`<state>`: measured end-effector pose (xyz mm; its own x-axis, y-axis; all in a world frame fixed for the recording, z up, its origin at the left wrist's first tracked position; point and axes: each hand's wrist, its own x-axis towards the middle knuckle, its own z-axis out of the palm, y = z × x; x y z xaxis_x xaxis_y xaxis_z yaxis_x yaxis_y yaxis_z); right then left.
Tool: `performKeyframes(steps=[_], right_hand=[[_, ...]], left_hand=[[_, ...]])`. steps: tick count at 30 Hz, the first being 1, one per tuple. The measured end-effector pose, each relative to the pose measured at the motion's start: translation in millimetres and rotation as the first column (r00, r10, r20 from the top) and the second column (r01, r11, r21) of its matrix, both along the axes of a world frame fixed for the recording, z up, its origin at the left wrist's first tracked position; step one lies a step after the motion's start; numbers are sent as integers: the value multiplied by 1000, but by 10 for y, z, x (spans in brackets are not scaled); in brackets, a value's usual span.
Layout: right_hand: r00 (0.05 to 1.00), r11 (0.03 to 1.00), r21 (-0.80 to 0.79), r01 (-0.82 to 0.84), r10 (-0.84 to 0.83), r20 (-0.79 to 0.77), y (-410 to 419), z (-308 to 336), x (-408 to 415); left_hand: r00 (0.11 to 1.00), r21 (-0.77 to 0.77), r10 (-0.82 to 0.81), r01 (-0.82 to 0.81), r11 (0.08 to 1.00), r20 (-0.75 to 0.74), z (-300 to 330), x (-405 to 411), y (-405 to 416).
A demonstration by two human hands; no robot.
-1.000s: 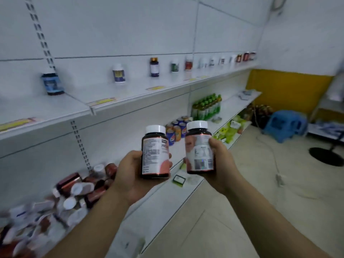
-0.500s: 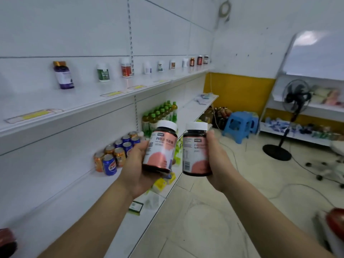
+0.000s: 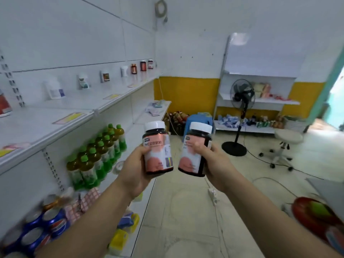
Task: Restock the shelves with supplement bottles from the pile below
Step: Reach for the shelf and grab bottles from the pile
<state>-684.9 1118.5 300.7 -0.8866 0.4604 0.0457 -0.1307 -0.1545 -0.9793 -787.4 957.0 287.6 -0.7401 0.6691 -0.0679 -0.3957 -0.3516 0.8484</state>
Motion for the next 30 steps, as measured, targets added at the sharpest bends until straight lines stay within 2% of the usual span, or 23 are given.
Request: performKeyframes(steps=[4, 7, 12, 17, 22, 25, 27, 30], right_hand=[[996, 997, 3, 71, -71, -52, 782, 14, -387], [992, 996, 10, 85, -84, -99, 1465, -47, -718], [991, 954, -301, -17, -23, -129, 2572, 29, -1355], [983, 978, -192, -78, 43, -177, 3395, 179, -2036], [980, 950, -281, -137, 89, -178, 4061, 178, -2736], [960, 960, -206, -190, 137, -245, 4438, 93, -3295], [957, 970, -157, -187, 144, -251, 4696, 102, -3721], [972, 973, -180, -142, 102, -212, 5101, 136, -4364]], left_hand=[[979, -83, -101, 87, 993, -176, 33, -469, 876], [965, -103, -129, 108, 989, -228, -4, -820, 1546], [966, -84, -106, 88, 993, -237, 97, -1459, 2645], [967, -73, -100, 85, 994, -234, 247, -2095, 3454], [960, -97, -56, 30, 995, -275, 179, -2837, 4113], [955, -87, -9, -17, 996, -296, 88, -3365, 4503], [956, -69, -4, -17, 997, -293, 55, -3767, 4767], [957, -37, 7, -18, 999, -288, 57, -4439, 5176]])
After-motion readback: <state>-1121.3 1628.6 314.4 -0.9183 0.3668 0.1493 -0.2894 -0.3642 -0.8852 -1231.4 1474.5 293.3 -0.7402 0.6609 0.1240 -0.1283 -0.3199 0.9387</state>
